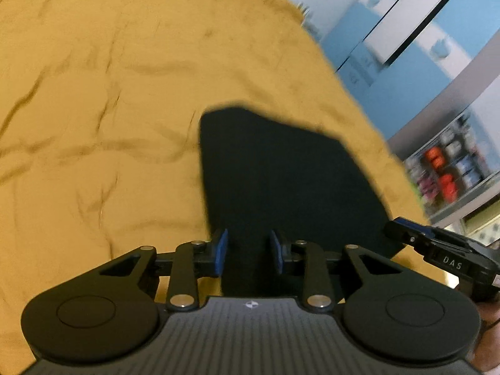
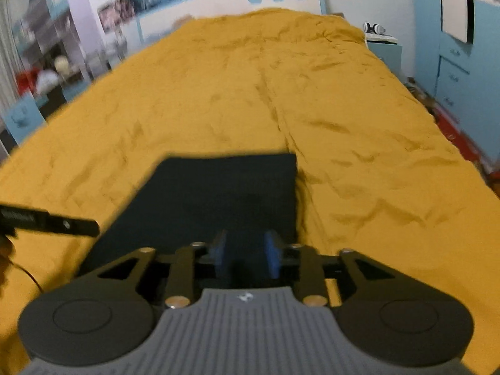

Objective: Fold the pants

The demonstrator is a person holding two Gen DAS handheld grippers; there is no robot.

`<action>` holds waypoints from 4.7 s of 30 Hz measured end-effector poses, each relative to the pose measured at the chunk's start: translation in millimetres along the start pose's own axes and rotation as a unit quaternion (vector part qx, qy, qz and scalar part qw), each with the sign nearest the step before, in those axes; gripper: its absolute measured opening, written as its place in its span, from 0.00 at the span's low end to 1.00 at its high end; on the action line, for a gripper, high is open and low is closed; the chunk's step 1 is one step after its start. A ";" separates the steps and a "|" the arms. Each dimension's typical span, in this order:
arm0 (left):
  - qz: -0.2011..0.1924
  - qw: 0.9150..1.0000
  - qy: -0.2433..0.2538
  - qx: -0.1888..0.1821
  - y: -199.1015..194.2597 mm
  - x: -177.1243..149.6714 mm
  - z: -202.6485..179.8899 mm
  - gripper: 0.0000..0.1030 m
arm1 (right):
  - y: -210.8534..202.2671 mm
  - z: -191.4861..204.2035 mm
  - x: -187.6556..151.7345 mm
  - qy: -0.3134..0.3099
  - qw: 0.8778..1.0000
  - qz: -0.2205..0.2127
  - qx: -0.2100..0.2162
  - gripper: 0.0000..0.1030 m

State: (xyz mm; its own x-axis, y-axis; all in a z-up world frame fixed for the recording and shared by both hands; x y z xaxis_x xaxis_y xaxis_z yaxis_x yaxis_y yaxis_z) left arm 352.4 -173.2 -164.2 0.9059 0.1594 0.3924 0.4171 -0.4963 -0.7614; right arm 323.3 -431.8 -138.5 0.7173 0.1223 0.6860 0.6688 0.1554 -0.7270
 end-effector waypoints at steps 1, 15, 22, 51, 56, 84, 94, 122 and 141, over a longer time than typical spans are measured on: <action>0.010 1.000 -0.003 0.005 3.5 -7.0 3.2 0.31 | 6.5 -0.4 -10.9 0.005 1.000 0.012 0.000 0.29; 0.045 0.999 -0.010 0.019 -21.9 -34.1 23.4 0.28 | 4.8 -3.2 -20.0 0.028 1.000 0.007 -0.006 0.28; -0.028 1.000 0.011 0.006 -32.8 31.2 -1.9 0.28 | -7.7 -20.2 6.4 0.054 0.998 -0.030 -0.014 0.18; -0.058 0.993 0.038 0.095 55.4 96.8 7.0 0.37 | 72.0 -50.9 29.3 0.106 0.994 -0.017 0.008 0.37; -0.020 0.999 -0.029 0.031 42.7 88.1 24.3 0.60 | 77.6 -67.8 10.6 0.218 0.972 -0.001 0.085 0.49; -0.022 0.998 -0.056 -0.034 8.9 75.5 5.7 0.16 | 42.5 -62.0 30.8 0.278 0.945 -0.053 0.163 0.12; -0.089 0.996 -0.005 -0.026 -102.1 65.2 -18.7 0.16 | -40.8 -7.7 49.9 0.242 0.946 -0.088 0.199 0.12; -0.085 0.995 -0.041 0.022 -164.4 -3.0 92.3 0.16 | -50.2 143.3 -22.1 0.218 0.942 -0.017 0.254 0.12; -0.038 0.993 -0.106 0.020 -103.3 4.2 162.4 0.19 | 21.9 120.7 -34.6 0.184 0.960 0.022 0.209 0.22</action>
State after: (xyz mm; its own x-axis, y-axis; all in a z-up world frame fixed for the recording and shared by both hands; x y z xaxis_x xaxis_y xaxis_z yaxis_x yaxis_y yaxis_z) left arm 325.0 17.3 -167.7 0.8652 0.3728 0.3353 0.4835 -0.4432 -0.7548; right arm 289.5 -314.3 -174.5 0.8148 -0.2044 0.5424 0.5545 0.5475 -0.6267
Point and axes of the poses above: each gripper's, at about its wrist camera, not at the fingertips, and y roughly the way its jaws point, z to its left, x to its top, the point moved 7 cm from there along y, roughly the way its jaws point, and after that the axes turned 11 degrees about -y, right-handed, at the moved point
